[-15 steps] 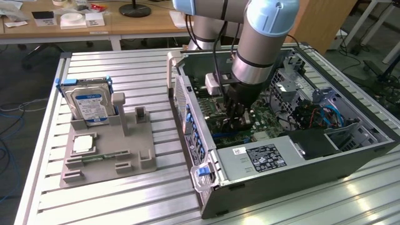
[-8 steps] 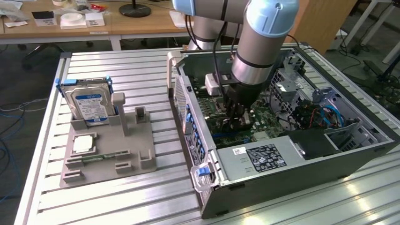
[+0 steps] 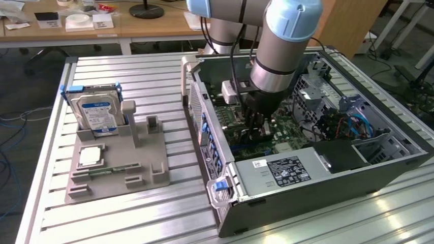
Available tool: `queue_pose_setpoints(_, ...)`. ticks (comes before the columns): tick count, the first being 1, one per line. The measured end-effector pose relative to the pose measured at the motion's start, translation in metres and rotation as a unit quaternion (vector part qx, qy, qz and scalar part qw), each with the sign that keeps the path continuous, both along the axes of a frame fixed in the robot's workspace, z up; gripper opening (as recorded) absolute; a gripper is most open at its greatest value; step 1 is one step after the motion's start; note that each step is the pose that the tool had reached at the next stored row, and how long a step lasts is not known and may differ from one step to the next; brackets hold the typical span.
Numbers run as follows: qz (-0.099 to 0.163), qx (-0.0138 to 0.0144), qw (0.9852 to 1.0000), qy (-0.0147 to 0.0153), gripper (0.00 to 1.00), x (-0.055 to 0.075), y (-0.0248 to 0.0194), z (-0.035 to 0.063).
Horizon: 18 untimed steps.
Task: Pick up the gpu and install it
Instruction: 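Insert the gpu into the slot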
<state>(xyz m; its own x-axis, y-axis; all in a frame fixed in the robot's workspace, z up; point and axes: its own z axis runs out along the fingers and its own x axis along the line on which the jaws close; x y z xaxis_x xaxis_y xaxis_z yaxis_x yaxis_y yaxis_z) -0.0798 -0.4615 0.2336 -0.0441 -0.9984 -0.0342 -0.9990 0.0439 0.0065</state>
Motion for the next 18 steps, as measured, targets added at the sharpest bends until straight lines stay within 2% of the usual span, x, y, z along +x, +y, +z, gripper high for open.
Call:
queue_pose_setpoints(11,0.0,0.0002,1.0,0.0,0.28,0.0,0.0011,-0.0056)
queue_pose_setpoints(15,0.0,-0.0002,1.0,0.0002,0.28,-0.003,0.001,-0.012)
queue_pose_setpoints(18,0.0,0.0001,1.0,0.0001,0.28,-0.003,0.0011,-0.0128)
